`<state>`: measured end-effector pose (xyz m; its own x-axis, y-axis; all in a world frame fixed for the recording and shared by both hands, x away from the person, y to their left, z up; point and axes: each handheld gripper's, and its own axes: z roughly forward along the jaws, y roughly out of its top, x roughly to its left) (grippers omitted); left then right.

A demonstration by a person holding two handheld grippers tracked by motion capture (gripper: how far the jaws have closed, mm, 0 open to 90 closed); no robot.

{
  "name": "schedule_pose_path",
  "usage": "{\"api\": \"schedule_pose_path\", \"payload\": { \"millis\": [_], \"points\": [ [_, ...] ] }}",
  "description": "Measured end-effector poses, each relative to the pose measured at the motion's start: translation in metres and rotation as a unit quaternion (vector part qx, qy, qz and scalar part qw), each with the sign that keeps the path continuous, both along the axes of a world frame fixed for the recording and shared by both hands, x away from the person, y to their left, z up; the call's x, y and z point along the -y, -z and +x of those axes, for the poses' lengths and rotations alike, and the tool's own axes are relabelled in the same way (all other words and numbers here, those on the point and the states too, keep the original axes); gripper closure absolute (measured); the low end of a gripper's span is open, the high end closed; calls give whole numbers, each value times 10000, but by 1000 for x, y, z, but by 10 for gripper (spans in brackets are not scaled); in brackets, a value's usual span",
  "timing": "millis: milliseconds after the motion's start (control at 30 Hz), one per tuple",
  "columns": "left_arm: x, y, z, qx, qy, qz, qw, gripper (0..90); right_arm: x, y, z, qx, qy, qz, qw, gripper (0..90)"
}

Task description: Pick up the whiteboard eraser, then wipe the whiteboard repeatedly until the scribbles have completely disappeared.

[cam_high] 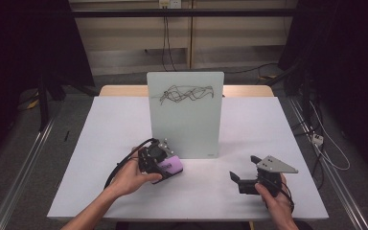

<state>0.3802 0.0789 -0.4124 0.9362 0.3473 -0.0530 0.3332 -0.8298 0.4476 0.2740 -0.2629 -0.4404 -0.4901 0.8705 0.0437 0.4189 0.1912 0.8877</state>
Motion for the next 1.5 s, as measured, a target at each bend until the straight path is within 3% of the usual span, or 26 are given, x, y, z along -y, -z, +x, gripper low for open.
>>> {"api": "schedule_pose_path", "payload": {
  "millis": [300,533,567,600,733,800,833,967,1167,1267,1300,1400,1500],
  "points": [
    [-6,-7,-1,83,-136,-382,9991,413,0,0,0,-2,-2,11,10000,44],
    [-14,-15,-2,189,-339,-907,9951,413,1,0,2,-28,43,51,10000,43],
    [-15,-17,-2,298,-362,-831,9954,412,1,0,2,-35,46,55,10000,43],
    [-17,-17,-1,218,-335,-1043,9937,413,0,0,3,-37,55,64,10000,44],
    [-23,-21,0,240,-462,-1321,9899,412,1,1,5,-71,93,128,9999,45],
    [-25,-23,0,307,-532,-1377,9886,413,1,1,5,-62,92,127,9999,46],
    [-25,-25,-1,437,-628,-1383,9874,413,1,1,5,-59,84,126,9999,45],
    [-28,-28,-1,472,-640,-1649,9831,413,1,0,3,-47,59,115,9999,44],
    [-32,-33,-3,701,-746,-1797,9784,412,1,0,2,-29,-3,99,9999,44],
    [-35,-35,-5,869,-849,-2016,9719,413,1,0,1,-12,-36,93,9999,44],
    [-36,-37,-5,860,-873,-2039,9713,412,0,0,1,-17,-37,93,9999,44],
    [-37,-37,-6,919,-960,-2196,9665,413,0,0,1,-30,-37,79,10000,45],
    [-39,-38,-6,948,-995,-2237,9649,413,1,0,1,-23,-43,75,10000,44]
  ]
}}
